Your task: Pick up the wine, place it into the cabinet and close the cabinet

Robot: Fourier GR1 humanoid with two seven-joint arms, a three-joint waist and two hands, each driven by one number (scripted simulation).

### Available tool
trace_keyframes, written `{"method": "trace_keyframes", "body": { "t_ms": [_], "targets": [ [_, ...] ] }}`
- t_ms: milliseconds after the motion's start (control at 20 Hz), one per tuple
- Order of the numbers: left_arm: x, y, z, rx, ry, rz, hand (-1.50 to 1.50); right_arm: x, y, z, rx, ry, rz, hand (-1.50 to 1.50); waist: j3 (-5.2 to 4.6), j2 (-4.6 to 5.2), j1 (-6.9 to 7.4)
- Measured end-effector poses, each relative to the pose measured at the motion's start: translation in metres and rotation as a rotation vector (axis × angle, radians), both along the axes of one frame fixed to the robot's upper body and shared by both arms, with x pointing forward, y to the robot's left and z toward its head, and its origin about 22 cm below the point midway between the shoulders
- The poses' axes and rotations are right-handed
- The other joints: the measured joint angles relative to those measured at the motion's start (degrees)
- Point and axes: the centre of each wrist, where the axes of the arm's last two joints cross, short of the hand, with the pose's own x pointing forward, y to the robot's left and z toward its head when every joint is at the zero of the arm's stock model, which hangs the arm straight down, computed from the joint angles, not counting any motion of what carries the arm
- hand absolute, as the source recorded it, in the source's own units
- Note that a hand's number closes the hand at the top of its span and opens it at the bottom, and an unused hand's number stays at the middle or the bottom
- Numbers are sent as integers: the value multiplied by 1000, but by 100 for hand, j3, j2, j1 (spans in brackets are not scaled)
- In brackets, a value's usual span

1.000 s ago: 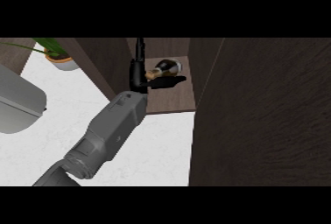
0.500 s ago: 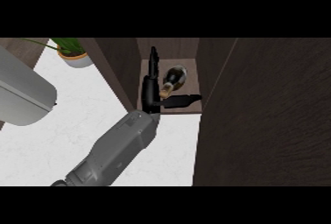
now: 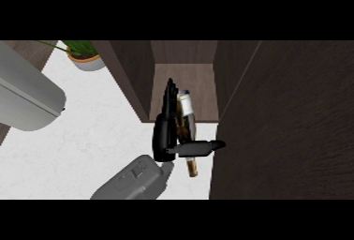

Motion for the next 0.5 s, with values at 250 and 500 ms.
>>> {"method": "trace_keyframes", "body": {
  "t_ms": [250,500],
  "targets": [
    [-44,13,3,-32,-7,-34,-150,-1,-3,2,-11,0,-17,-150,1,3,14],
    [-83,39,3,-25,1,-35,150,-6,-10,-1,-34,15,-22,-150,1,6,8]
  ]
}}
